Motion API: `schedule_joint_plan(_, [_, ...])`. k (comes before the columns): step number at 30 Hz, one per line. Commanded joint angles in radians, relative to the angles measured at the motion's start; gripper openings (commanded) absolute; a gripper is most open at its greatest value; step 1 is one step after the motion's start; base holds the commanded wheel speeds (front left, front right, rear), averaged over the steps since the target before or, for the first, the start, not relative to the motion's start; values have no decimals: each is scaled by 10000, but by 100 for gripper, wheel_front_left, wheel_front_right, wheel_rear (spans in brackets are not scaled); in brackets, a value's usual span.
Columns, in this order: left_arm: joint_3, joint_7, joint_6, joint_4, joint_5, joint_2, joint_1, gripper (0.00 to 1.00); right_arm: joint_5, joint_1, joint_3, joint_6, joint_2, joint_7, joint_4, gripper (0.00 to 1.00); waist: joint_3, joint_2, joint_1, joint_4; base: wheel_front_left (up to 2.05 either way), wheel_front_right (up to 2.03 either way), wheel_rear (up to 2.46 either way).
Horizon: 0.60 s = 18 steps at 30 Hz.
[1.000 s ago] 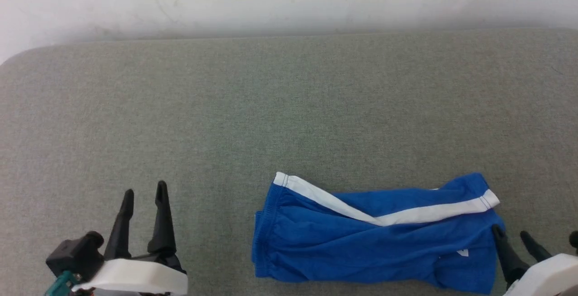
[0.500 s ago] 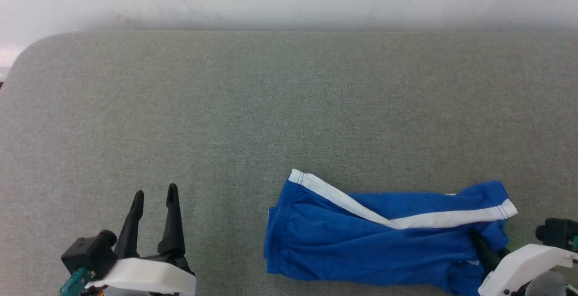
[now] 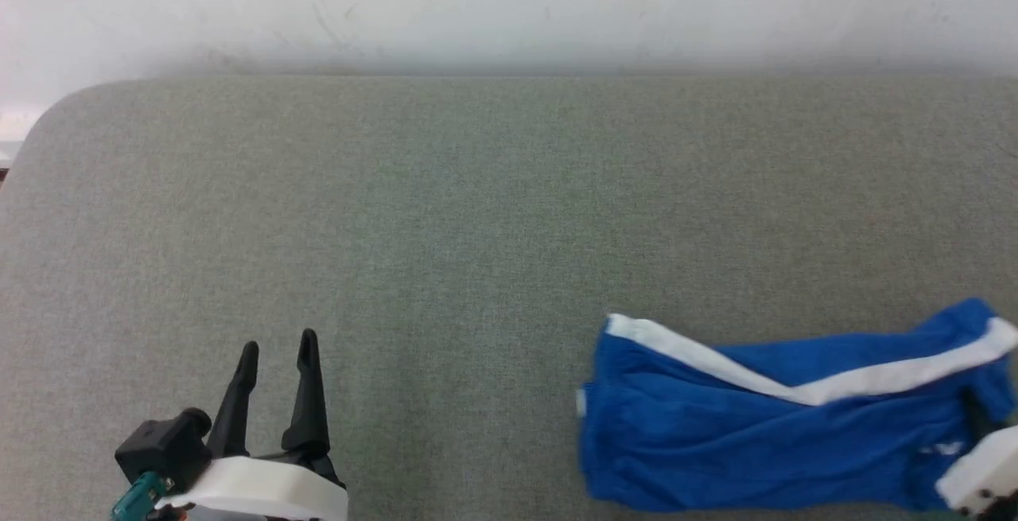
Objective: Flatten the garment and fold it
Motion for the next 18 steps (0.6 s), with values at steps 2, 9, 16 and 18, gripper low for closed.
schedule_joint_plan(2, [-33, 31, 19, 56, -74, 27, 42, 100, -504, -263, -643, -17, -28, 47, -367, 0, -100, 0, 0, -67, 0, 0, 0])
schedule_joint_plan(9, [-70, 111, 18, 136, -122, 76, 105, 100, -699, -241, -232, -17, -28, 333, -1210, 0, -230, 0, 0, -173, 0, 0, 0])
schedule_joint_plan(16, [-157, 131, -5, 216, -187, 18, 21, 100, 358, 255, 2351, -17, -28, 675, -2502, 0, -207, 0, 0, -165, 0, 0, 0])
schedule_joint_plan(18, [-185, 122, -23, 240, -213, -17, -26, 100, 551, 420, 2945, -17, -28, 748, -2797, 0, -171, 0, 0, -102, 0, 0, 0])
